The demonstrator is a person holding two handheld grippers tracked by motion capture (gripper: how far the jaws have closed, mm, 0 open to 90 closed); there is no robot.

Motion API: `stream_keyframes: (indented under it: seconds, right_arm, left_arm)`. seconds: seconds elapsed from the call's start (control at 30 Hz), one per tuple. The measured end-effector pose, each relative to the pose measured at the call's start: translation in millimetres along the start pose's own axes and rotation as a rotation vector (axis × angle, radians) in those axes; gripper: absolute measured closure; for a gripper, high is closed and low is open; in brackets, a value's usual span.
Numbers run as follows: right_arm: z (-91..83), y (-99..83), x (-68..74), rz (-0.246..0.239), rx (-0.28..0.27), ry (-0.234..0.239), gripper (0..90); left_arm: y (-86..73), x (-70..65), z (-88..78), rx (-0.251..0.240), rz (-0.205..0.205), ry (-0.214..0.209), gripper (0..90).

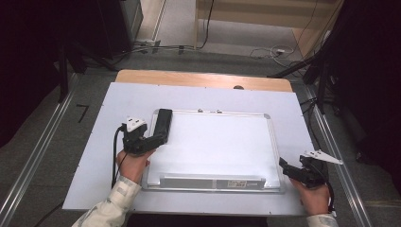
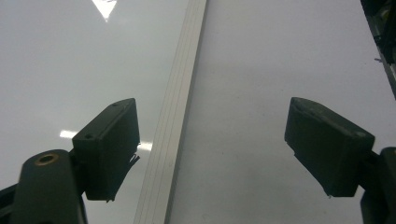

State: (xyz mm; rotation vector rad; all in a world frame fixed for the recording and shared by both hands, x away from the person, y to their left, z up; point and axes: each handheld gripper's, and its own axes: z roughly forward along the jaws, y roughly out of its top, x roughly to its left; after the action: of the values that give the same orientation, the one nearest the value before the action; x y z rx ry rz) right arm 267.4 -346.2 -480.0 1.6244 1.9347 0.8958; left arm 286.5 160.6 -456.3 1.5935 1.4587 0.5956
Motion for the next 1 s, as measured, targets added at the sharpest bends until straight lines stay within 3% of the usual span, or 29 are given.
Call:
stream_keyframes:
  seconds: [0.23, 0.6, 1.0]
  right_arm:
    - [0.0, 0.0, 0.1, -0.002, -0.001, -0.001, 16.6]
    - [-0.1, -0.1, 0.0, -0.001, 0.000, 0.001, 16.6]
    - [-0.5, -0.3, 0.1, 0.000, 0.001, 0.000, 16.6]
  left_arm:
    - [-2.9, 2.8, -6.0, -0.001, 0.011, 0.005, 25.0]
    - [-9.9, 13.0, -11.7, 0.012, -0.006, 0.017, 25.0]
    - [-18.3, 15.9, -24.0, 0.015, 0.013, 0.018, 25.0]
